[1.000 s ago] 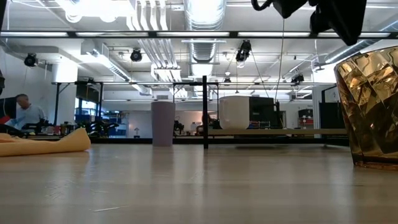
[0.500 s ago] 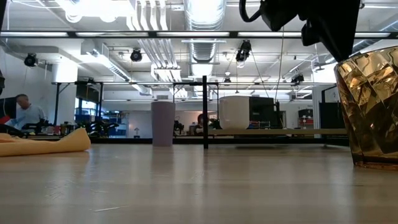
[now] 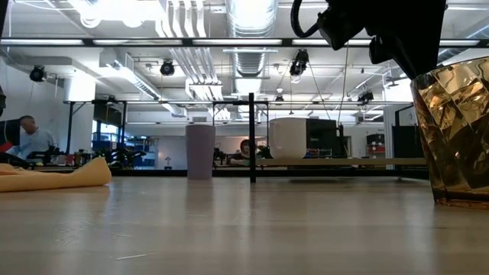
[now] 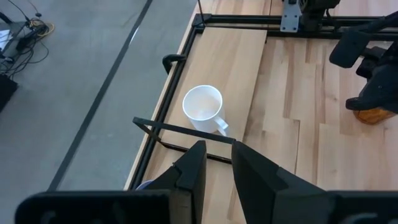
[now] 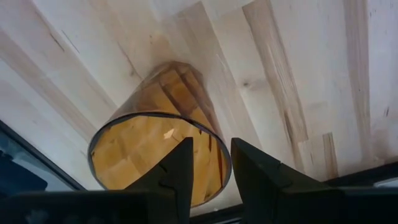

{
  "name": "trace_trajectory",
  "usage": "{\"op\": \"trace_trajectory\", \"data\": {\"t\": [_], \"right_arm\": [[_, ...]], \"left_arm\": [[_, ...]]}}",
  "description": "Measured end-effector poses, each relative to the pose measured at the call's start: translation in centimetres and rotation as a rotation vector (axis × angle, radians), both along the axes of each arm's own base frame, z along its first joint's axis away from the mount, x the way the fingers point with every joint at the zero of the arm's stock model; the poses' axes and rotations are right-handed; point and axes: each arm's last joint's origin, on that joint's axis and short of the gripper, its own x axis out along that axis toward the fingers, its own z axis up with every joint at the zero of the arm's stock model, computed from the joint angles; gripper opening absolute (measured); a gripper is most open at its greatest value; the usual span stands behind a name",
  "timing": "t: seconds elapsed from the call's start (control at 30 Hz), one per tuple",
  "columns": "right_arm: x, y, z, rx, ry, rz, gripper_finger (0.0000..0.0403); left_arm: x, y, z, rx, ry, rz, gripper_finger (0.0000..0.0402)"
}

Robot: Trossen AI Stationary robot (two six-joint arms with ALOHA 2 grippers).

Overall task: Stack small to large cups/mugs on shelf
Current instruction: Put the brown cup on the shelf

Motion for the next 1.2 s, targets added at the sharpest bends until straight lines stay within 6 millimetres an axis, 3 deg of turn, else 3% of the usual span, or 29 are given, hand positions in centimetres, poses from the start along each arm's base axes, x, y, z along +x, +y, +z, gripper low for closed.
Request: {"op": "trace_trajectory", "data": {"t": [0.5,0.63,0.77,1.0,1.2], "right_arm": [[-0.5,-0.1,-2.2,-0.007,0.027,0.002,0.0095],[-0.6,-0.1,-2.5,-0.009,0.034,0.002,0.0071],[-0.5,-0.1,-2.4,-0.006,0.027,0.003,0.0022],[-0.2,-0.5,-0.9,-0.071,-0.007,0.067,0.0010],[0.0,-3.2,2.5,-0.258,-0.011,0.089,0.0010]], "left_arm": [[0.2,0.0,-0.1,-0.001,0.004,0.000,0.0063],[0.2,0.0,-0.1,-0.001,0.004,0.000,0.0063],[0.2,0.0,-0.1,-0.001,0.004,0.000,0.0063],[0.2,0.1,-0.1,-0.001,0.004,0.001,0.0063],[0.2,0.1,-0.1,-0.001,0.003,0.002,0.0063]]}}
